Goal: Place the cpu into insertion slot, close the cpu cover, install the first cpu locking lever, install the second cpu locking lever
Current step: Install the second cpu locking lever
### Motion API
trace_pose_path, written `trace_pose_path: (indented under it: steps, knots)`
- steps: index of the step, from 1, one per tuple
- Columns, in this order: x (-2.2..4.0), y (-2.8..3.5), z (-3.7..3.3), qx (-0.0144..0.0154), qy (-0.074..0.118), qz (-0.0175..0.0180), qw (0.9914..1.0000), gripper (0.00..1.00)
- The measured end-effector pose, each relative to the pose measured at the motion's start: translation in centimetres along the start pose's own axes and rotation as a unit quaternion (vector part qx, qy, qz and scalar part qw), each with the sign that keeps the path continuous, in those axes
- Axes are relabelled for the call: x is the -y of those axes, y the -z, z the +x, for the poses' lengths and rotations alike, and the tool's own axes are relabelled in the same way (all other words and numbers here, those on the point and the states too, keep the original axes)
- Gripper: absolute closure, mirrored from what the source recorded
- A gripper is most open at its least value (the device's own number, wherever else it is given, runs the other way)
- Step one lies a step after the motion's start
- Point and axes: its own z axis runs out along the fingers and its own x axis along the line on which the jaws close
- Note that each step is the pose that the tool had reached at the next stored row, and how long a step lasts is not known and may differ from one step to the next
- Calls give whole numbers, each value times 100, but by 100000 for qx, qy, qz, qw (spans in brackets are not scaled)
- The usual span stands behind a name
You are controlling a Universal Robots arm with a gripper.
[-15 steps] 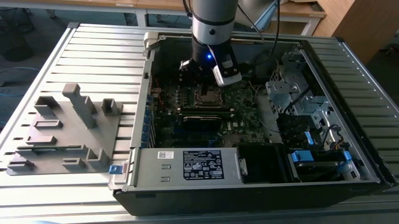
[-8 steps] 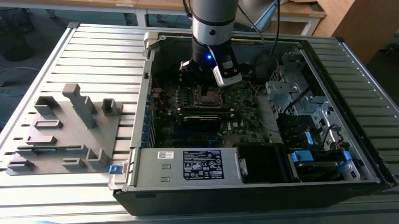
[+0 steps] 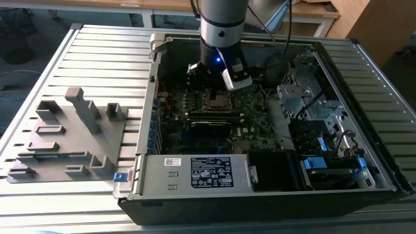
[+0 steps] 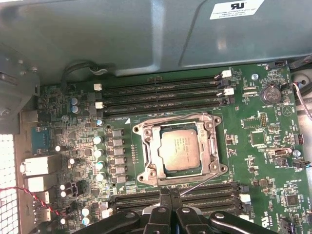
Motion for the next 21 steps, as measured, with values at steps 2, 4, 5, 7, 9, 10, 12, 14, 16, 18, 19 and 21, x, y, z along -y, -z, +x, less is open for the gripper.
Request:
trace_pose_path:
  steps: [2,4,5,7,9,10,12,14,16,18,19,21]
  knots:
    - [0,0,0,-7,85,3,100000,89]
    - [0,-1,0,-15,177,-2,100000,89]
    - [0,-1,0,-14,178,0,100000,89]
    - [0,-6,0,-11,178,-13,100000,89]
    - [0,-8,0,-12,176,-7,100000,89]
    - [1,-8,0,-15,178,0,100000,89]
    - [4,-45,7,-13,177,-1,100000,89]
    - [5,-45,7,-12,179,16,100000,89]
    - [8,-46,7,-7,173,7,100000,89]
    - [12,-45,6,-9,175,30,100000,89]
    - [13,-45,6,-7,180,50,100000,89]
    - [15,-53,6,-2,180,59,100000,89]
